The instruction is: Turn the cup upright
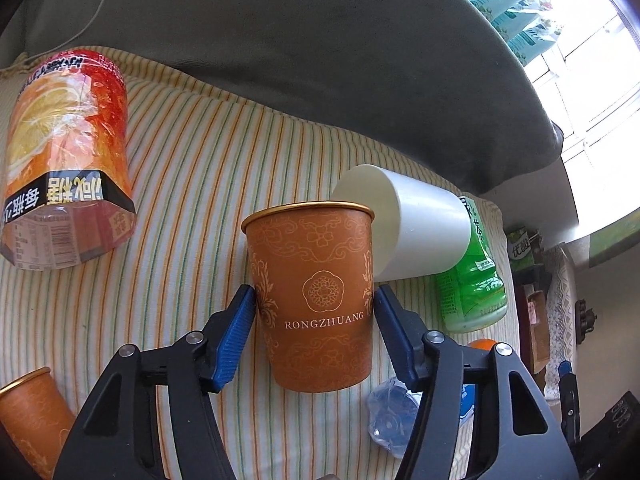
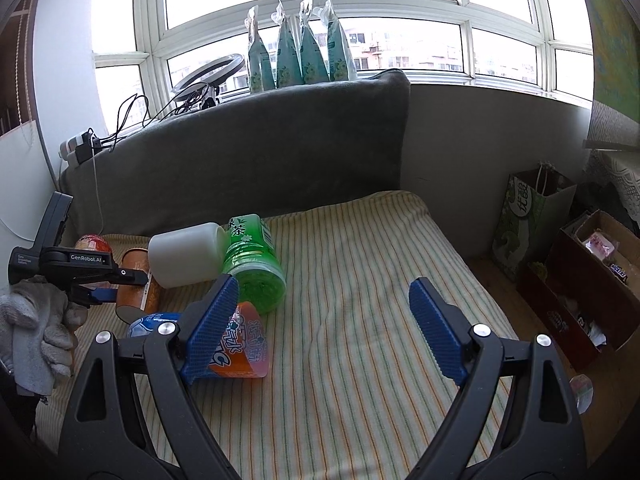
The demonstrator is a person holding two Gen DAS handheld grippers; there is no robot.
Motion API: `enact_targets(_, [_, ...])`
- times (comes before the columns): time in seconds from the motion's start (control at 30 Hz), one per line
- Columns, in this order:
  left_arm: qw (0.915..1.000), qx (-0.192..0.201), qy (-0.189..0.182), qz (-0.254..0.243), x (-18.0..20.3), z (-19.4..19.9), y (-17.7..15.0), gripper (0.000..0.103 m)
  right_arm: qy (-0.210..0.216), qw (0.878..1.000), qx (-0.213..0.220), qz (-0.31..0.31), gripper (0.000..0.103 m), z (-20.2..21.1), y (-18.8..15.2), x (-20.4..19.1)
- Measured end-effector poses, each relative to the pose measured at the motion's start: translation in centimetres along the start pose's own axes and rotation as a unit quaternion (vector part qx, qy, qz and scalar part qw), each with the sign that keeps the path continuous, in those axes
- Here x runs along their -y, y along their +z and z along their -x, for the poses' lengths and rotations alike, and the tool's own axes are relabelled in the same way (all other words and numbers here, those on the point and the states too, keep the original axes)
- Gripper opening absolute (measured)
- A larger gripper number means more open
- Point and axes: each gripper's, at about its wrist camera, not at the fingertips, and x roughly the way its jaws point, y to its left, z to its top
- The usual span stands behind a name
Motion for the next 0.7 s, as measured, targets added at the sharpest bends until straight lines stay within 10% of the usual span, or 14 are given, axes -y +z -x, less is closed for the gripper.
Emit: enact_targets(0.7, [0.9998, 0.014, -0.013, -0.008, -0.2, 2.5, -2.1, 0.06, 0.013, 1.0, -0.002, 0.02, 0.09, 1.0, -0.3, -2.5])
